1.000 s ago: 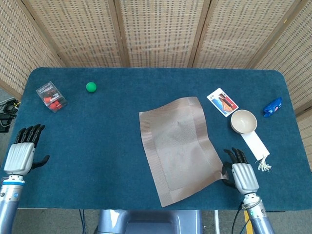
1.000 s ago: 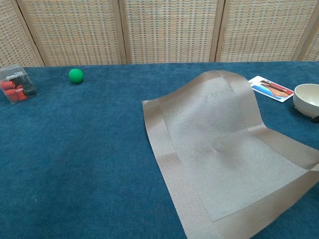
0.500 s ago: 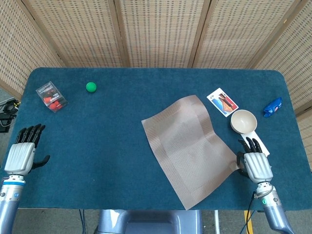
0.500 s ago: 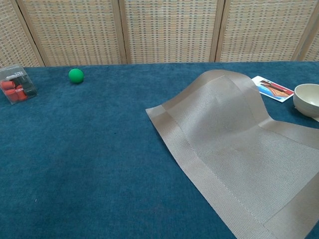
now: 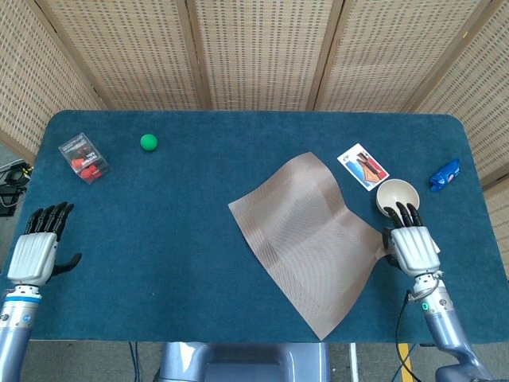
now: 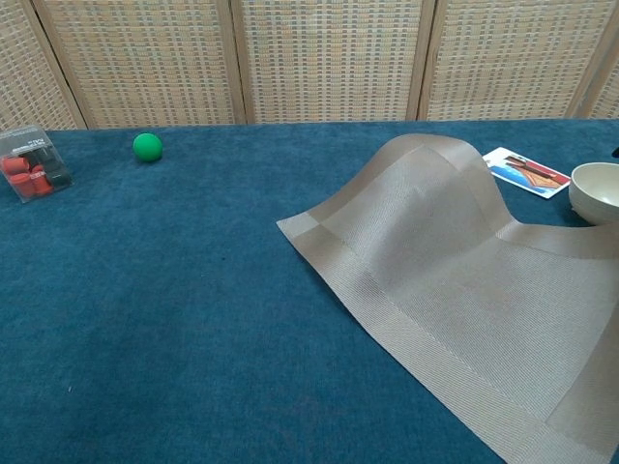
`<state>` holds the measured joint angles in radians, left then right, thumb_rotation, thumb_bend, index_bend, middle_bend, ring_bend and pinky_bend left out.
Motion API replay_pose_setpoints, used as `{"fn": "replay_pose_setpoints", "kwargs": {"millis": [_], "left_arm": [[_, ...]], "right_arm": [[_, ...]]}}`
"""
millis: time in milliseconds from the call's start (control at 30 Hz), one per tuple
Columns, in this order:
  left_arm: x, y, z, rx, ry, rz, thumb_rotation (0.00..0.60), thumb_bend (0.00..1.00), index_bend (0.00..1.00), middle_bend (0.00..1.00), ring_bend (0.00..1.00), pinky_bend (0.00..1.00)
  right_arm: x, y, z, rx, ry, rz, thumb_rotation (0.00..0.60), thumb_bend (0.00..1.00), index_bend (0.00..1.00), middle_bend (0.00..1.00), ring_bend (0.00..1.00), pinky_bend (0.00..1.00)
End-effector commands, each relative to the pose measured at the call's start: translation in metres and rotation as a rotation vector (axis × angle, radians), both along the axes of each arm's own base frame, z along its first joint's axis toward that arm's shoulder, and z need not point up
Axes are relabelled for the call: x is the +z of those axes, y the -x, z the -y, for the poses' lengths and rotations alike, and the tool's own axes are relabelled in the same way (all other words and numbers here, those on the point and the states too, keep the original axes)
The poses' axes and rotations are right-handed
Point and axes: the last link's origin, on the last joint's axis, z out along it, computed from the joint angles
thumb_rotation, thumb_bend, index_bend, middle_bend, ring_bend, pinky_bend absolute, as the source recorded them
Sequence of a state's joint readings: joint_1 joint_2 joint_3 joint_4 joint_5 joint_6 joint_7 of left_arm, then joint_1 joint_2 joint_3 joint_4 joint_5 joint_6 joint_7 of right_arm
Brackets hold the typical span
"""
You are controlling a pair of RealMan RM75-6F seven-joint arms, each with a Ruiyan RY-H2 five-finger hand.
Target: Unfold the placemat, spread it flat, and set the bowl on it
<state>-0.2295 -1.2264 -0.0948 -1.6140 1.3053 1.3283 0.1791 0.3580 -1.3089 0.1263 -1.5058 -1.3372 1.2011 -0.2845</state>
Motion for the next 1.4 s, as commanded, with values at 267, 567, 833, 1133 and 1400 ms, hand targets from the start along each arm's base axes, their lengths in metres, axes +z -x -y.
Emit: {"fn": "replay_pose_setpoints", "kwargs": {"millis": [267,567,833,1133,1400], "left_arm": [[-0.001,0.001,0.0,0.004,0.003,-0.003,0.6,0.27,0.0,0.0,0.0,0.0],[-0.001,0.002,-0.001,0.005,0.002,-0.004,0.6,0.27,0.0,0.0,0.0,0.0],[-0.002,0.002,0.0,0.003,0.003,-0.007,0.6,0.27,0.0,0.0,0.0,0.0],[-0.003,0.0,0.001,-0.003,0.007,-0.01,0.6,0.27,0.0,0.0,0.0,0.0],[-0.006,-0.002,0.0,-0.021,0.009,-0.007,0.6,0.21,0.0,0.0,0.0,0.0]], "right_arm": [[-0.011,-0.019,0.018,0.033,-0.009,-0.002,0.6,0.57,0.69,0.21,0.02,0.0],[-0.008,-0.024,0.036,0.02,0.032,-0.013,0.6,0.57,0.69,0.21,0.02,0.0],[0.009,-0.011,0.033,-0.022,0.067,-0.109,0.6,0.4,0.46,0.05,0.0,0.0],[0.031,0.003,0.014,-0.09,0.147,-0.202,0.6,0.27,0.16,0.0,0.0,0.0],[0.056,0.018,-0.044,-0.093,0.237,-0.008,0.6,0.15,0.13,0.0,0.0,0.0]]}}
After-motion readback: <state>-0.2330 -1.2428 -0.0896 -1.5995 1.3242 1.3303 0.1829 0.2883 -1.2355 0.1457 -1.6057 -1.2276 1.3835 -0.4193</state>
